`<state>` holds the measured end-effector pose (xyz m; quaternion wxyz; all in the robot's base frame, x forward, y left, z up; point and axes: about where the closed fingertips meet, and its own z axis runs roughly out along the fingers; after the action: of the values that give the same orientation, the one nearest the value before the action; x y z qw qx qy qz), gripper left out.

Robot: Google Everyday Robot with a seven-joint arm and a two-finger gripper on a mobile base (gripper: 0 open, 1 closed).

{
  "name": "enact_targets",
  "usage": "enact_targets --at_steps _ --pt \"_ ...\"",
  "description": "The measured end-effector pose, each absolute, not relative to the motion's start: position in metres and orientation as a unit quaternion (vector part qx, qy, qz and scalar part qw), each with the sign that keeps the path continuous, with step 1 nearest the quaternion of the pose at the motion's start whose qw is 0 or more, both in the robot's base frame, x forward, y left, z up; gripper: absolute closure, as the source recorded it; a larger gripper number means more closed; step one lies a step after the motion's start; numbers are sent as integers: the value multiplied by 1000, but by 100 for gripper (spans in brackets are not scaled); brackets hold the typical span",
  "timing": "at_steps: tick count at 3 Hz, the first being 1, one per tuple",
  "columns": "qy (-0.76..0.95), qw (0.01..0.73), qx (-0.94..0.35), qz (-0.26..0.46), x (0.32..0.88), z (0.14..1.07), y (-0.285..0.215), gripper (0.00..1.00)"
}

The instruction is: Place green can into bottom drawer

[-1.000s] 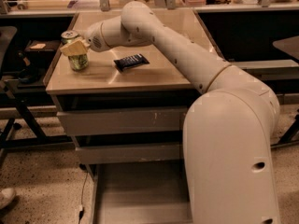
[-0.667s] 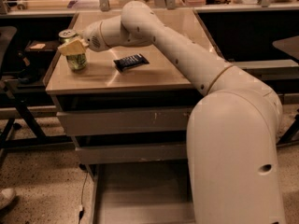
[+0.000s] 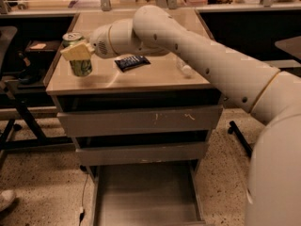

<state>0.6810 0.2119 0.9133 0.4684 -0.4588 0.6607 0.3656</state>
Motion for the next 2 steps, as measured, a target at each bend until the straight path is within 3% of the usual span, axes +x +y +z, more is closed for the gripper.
enact_targets --at_steps 2 --pt "713 436 -424 347 587 907 172 100"
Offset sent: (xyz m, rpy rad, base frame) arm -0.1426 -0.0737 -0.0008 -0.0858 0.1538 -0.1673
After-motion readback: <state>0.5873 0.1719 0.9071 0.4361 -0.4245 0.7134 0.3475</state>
